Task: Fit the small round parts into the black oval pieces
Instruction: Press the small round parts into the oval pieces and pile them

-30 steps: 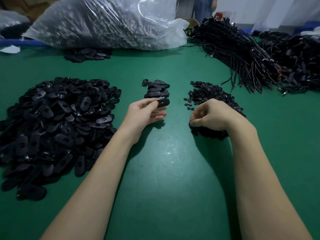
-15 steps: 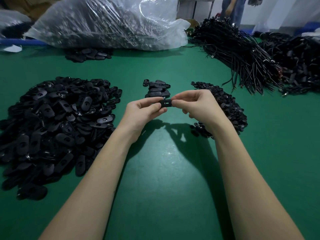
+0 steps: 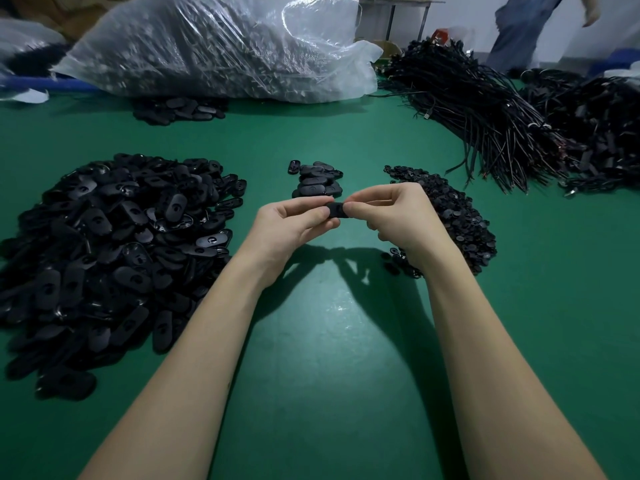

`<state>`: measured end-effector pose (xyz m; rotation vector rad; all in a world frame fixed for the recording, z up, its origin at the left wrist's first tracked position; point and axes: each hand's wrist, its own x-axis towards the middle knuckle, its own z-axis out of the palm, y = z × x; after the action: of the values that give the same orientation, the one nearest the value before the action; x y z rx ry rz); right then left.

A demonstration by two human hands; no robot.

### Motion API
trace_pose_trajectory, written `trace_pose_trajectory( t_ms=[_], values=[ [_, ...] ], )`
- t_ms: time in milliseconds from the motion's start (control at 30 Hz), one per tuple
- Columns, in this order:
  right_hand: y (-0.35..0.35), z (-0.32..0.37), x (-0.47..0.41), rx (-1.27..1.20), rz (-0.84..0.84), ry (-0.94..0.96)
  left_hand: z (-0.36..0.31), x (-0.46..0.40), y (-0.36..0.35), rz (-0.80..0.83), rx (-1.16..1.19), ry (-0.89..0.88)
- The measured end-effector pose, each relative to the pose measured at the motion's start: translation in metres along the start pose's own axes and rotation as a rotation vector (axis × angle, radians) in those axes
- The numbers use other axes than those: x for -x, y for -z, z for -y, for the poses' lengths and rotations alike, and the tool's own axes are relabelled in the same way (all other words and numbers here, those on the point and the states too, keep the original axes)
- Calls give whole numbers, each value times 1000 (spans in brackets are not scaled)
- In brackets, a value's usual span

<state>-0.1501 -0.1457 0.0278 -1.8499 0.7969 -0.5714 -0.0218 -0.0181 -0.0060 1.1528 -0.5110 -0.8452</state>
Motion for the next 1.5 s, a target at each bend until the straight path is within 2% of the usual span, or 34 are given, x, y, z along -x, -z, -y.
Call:
trace_pose_trajectory(
  t_ms=[500,800,933,1167,1333,1500],
  values=[
    [-3,-1,0,-21,-15,-29,1,1,-2,14,2,-13],
    [-5,0,2,-1,-22,-88,0,3,-2,9,-80,9],
    [-5,-2,5,-92,60,-132,-1,3,-3,-11,-75,35],
    [-5,1,7,-249,161,-97,1,3,-1,-37,-132,29],
    [-11,3,7,-119,79,-79,1,3,0,-34,-225,-1],
    [-12,2,6,-70,74,-56,1,4,1,-23,-273,-11]
  ],
)
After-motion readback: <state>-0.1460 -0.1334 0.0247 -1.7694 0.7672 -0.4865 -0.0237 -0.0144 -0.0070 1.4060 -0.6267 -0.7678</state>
